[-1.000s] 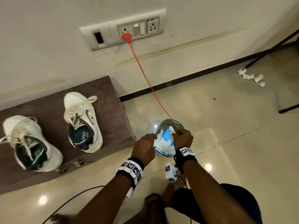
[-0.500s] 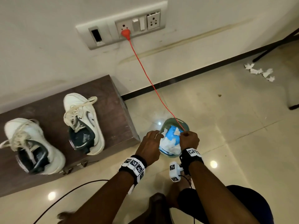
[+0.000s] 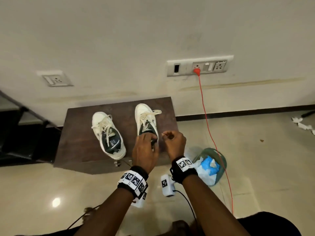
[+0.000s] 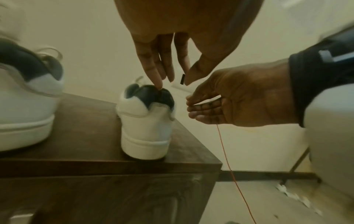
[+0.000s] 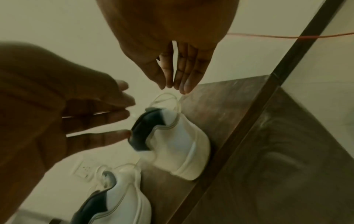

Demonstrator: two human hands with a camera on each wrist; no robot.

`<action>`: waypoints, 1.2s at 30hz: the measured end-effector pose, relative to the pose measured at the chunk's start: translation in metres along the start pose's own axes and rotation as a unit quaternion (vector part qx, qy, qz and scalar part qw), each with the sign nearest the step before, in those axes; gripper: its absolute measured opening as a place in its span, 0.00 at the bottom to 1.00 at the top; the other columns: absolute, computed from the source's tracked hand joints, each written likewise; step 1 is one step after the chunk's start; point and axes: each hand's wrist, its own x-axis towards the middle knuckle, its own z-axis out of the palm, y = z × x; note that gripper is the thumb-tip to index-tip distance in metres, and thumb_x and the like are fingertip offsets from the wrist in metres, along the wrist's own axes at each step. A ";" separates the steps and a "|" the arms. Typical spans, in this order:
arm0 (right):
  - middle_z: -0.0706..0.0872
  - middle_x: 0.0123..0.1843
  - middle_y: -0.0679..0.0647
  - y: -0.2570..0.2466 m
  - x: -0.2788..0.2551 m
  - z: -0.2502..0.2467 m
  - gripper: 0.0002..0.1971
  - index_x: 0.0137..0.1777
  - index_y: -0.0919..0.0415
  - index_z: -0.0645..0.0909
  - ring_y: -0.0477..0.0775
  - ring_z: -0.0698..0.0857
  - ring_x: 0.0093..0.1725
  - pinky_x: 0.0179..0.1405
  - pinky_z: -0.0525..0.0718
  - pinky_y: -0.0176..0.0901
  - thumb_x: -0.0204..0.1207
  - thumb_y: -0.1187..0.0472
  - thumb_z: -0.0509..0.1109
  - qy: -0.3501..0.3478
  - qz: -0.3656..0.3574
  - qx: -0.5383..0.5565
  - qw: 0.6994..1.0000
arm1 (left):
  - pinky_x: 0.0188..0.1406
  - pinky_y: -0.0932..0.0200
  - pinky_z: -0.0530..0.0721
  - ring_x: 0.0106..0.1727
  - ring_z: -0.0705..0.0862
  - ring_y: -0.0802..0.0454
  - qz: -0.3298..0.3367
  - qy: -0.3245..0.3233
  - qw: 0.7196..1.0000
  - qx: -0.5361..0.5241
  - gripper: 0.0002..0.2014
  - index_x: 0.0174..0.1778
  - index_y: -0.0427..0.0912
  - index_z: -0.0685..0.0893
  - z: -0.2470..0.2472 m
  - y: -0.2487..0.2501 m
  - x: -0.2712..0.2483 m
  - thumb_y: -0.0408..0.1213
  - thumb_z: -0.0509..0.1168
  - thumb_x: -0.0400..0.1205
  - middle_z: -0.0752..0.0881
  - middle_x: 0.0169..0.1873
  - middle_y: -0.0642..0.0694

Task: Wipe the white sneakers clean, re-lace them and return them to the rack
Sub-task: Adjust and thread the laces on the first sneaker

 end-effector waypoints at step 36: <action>0.88 0.34 0.46 -0.017 -0.015 0.026 0.13 0.37 0.57 0.85 0.45 0.87 0.35 0.38 0.89 0.42 0.61 0.61 0.89 -0.042 0.035 -0.075 0.996 | 0.53 0.47 0.87 0.51 0.89 0.41 -0.213 -0.107 0.971 -0.014 0.14 0.54 0.44 0.89 -0.024 -0.059 0.031 0.39 0.78 0.74 0.92 0.47 0.44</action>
